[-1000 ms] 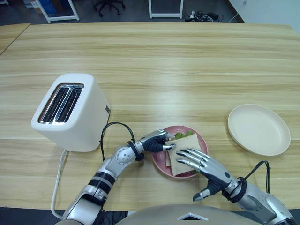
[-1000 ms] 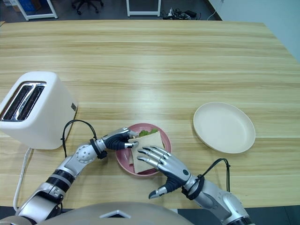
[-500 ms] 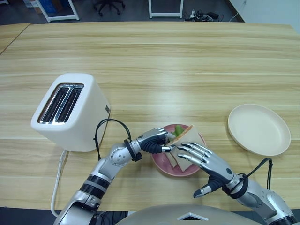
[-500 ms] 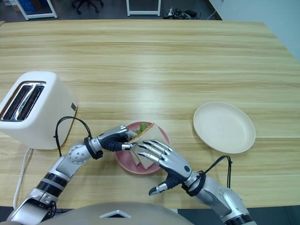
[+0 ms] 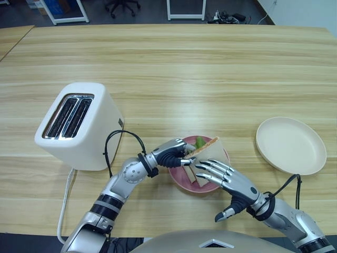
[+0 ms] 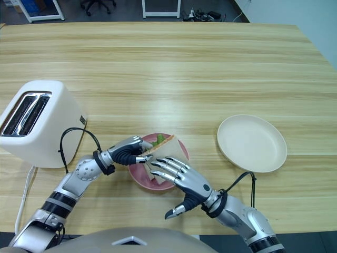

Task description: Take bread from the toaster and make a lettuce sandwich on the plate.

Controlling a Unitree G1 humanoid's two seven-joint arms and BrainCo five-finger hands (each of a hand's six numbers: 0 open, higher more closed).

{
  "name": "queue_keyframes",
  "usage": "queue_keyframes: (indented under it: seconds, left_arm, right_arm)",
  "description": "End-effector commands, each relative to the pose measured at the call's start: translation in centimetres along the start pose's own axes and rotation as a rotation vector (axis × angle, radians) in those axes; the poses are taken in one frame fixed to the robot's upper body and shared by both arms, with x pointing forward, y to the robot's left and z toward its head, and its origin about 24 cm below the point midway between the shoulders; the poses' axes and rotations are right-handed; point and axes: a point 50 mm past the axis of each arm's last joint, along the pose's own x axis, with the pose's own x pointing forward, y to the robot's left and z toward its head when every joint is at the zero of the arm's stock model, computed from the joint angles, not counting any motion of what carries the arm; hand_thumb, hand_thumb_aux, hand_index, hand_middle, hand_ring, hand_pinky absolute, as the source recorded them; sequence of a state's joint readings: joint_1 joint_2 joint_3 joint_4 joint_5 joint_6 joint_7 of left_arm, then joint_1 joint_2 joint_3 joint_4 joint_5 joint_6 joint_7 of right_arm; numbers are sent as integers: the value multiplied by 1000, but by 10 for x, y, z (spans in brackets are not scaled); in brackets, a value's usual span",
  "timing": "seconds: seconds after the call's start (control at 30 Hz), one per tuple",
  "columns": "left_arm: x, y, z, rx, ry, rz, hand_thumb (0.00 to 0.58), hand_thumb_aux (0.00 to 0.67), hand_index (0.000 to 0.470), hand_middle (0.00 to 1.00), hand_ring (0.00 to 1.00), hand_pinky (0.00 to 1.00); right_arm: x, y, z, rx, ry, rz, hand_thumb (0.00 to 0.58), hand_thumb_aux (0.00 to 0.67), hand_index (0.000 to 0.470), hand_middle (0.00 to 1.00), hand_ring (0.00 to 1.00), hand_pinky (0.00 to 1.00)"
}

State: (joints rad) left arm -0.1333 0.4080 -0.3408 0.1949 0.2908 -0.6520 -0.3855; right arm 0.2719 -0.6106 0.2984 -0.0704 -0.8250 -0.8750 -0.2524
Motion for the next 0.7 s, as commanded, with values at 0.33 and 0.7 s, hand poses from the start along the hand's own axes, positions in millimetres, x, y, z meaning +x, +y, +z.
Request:
queue_keyframes:
  seconds: [0.33, 0.7]
  left_arm:
    - [-1, 10, -11, -8, 54, 26, 580, 670, 470, 1000, 1000, 1000]
    - [-3, 18, -26, 155, 148, 71, 0, 0, 0, 0, 0, 0]
  right_arm:
    - [1, 3, -19, -11, 23, 78, 0, 0, 0, 0, 0, 0]
    - [7, 11, -41, -4, 70, 114, 0, 0, 0, 0, 0, 0]
